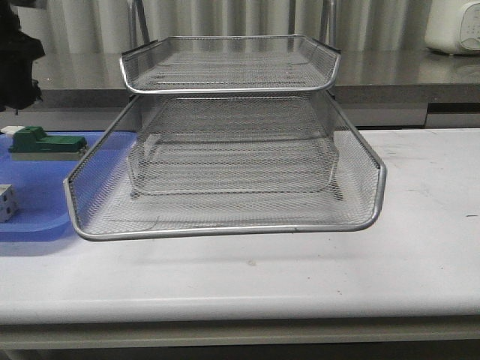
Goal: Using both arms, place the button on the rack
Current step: 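Close the left gripper on the switch and lift it, then carry the switch with the left gripper over the pulled-out tier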
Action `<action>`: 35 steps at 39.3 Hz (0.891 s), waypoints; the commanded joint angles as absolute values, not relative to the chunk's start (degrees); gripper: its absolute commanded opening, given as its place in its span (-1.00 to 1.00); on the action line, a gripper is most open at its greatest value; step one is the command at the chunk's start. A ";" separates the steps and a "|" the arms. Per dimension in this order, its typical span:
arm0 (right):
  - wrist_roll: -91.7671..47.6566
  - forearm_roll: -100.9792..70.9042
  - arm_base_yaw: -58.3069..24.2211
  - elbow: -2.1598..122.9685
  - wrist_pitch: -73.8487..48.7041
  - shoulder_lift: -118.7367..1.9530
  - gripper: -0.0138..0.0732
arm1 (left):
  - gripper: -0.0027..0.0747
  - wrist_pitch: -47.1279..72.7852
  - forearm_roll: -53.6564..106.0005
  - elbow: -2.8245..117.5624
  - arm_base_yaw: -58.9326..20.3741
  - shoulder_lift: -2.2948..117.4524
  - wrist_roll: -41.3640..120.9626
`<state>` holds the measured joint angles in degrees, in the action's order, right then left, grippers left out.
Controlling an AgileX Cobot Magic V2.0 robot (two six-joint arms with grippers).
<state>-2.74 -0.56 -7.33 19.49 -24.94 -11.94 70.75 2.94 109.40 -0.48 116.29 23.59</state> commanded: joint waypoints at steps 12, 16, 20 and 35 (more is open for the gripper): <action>-2.93 0.00 -7.35 20.86 -20.20 -12.40 -0.94 | -0.63 71.96 7.60 95.88 -4.38 94.29 21.70; -2.93 0.00 -7.35 20.86 -20.20 -12.40 -0.94 | -0.63 72.06 7.60 95.90 -9.62 93.99 22.36; -2.93 0.00 -7.35 20.86 -20.20 -12.40 -0.94 | -0.63 70.50 7.60 95.90 -16.28 94.79 22.36; -2.93 0.00 -7.35 20.86 -20.20 -12.40 -0.94 | -0.63 58.00 8.87 96.89 -32.61 103.13 22.36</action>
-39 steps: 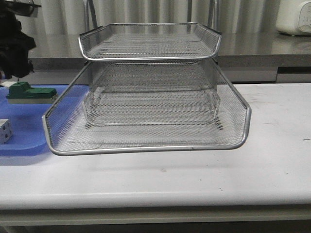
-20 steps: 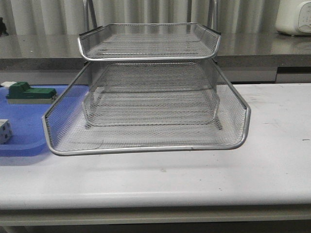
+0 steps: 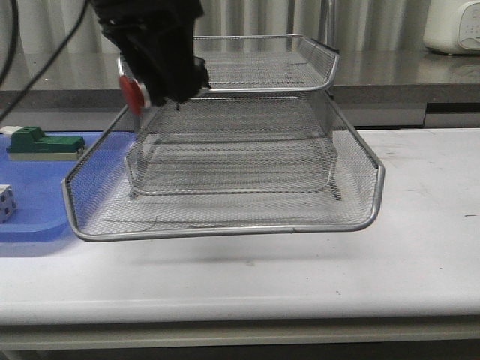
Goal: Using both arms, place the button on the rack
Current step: 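Carry the switch with the left gripper over the pulled-out tier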
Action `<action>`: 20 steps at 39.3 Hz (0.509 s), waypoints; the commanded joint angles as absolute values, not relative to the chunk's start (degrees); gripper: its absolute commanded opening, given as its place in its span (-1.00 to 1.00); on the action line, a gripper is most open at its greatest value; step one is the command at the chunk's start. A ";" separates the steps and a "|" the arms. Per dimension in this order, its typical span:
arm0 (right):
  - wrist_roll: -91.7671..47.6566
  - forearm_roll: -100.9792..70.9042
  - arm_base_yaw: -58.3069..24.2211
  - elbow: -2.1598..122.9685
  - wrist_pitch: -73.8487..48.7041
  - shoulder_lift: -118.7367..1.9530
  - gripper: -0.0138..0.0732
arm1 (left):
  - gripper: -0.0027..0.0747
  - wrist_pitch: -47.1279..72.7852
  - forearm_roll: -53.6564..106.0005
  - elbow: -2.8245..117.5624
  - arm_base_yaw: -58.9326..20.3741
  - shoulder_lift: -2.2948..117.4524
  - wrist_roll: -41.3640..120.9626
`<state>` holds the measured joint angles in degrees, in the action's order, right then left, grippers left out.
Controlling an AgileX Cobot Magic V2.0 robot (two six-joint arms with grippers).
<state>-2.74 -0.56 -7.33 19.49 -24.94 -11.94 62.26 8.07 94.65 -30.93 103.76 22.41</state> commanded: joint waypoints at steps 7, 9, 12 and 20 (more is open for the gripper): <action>-2.93 0.00 -7.35 20.86 -20.20 -12.40 -0.94 | -0.63 57.37 9.89 100.40 -34.17 109.05 22.36; -2.93 0.00 -7.35 20.86 -20.20 -12.40 -0.94 | -0.63 57.70 10.44 101.17 -34.13 110.33 22.36; -2.93 0.00 -7.35 20.86 -20.20 -12.40 -0.94 | -0.62 59.73 10.67 102.22 -34.13 111.85 22.36; -2.93 0.00 -7.35 20.86 -20.20 -12.40 -0.94 | -0.22 60.54 10.94 102.52 -34.13 112.47 22.36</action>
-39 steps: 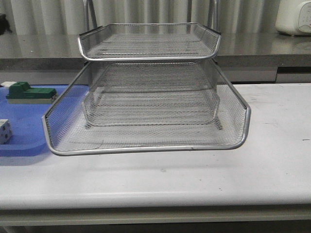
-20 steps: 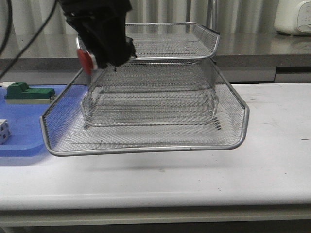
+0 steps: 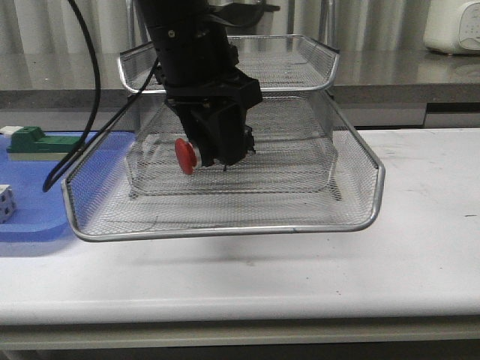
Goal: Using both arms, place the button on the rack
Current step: 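Carry the switch with the left gripper over the pulled-out tier, then open the left gripper to drop the switch onto the tier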
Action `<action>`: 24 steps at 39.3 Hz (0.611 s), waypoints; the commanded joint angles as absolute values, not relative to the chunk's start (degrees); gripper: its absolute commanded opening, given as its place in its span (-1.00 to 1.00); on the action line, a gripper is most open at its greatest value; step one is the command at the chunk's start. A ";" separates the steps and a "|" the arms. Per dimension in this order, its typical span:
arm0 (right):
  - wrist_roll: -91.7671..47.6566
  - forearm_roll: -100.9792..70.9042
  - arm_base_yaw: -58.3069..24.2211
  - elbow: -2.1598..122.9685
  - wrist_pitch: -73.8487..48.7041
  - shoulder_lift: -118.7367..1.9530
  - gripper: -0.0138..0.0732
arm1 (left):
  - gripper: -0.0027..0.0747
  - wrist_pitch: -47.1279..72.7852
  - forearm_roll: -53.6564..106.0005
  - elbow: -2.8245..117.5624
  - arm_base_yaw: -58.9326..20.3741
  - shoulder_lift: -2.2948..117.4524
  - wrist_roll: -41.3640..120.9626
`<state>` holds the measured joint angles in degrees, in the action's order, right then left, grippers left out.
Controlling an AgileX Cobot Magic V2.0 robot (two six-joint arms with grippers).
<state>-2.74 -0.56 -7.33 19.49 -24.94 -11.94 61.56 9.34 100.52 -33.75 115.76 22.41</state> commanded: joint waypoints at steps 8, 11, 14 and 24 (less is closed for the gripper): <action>-2.93 0.00 -7.35 20.86 -20.20 -12.40 -0.94 | 0.35 60.54 10.94 102.52 -34.13 112.47 22.36; -2.93 0.00 -7.35 20.86 -20.20 -12.40 -0.94 | 0.41 60.86 11.07 102.75 -34.13 112.47 22.36; -2.93 0.00 -7.35 20.86 -20.20 -12.40 -0.94 | 0.40 64.07 11.19 104.02 -34.13 112.47 22.36; -2.93 0.00 -7.35 20.86 -20.20 -12.40 -0.94 | 0.24 74.15 11.51 107.63 -34.13 110.20 21.96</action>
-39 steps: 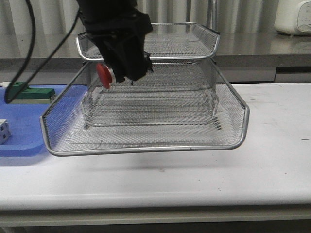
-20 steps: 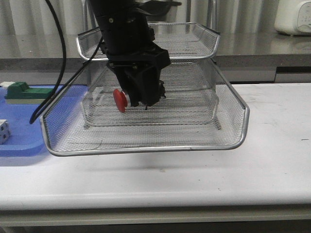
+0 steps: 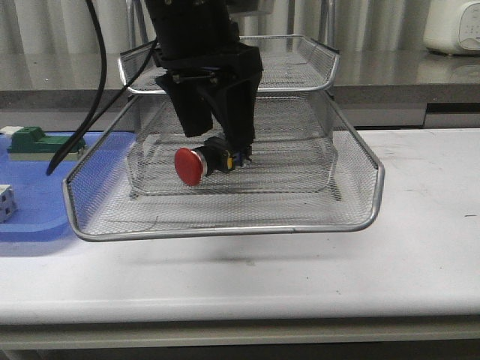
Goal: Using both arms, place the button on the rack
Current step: 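Open the left gripper to drop the switch onto the tier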
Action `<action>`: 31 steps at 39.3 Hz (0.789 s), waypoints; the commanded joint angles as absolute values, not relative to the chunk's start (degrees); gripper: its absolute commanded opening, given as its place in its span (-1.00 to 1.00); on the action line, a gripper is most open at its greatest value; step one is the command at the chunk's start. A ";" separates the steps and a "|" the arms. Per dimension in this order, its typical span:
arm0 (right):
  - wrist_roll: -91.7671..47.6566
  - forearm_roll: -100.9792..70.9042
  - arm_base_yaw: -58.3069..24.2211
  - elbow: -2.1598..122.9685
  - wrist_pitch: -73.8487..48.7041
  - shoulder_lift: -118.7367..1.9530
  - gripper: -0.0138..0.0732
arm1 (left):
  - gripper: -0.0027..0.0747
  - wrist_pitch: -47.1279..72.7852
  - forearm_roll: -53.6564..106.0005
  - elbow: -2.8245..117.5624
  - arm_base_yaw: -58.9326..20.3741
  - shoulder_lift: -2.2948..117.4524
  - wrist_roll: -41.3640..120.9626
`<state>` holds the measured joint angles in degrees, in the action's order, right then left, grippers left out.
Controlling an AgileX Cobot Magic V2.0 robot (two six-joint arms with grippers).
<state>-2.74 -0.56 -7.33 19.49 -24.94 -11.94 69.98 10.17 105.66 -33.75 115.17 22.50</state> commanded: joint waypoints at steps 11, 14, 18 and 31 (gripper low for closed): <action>-2.93 0.00 -7.35 20.86 -20.20 -12.40 -0.94 | -0.76 74.15 8.83 102.20 -32.66 100.72 21.20; -2.93 0.00 -7.35 20.86 -20.20 -12.40 -0.94 | -0.97 73.45 8.07 99.53 -30.85 98.06 21.20; -2.93 0.00 -7.35 20.86 -20.20 -12.40 -0.94 | -0.98 70.91 9.28 94.47 -26.79 94.31 21.02; -2.93 0.00 -7.35 20.86 -20.20 -12.40 -0.94 | -0.98 54.12 17.05 69.38 -10.42 75.35 20.70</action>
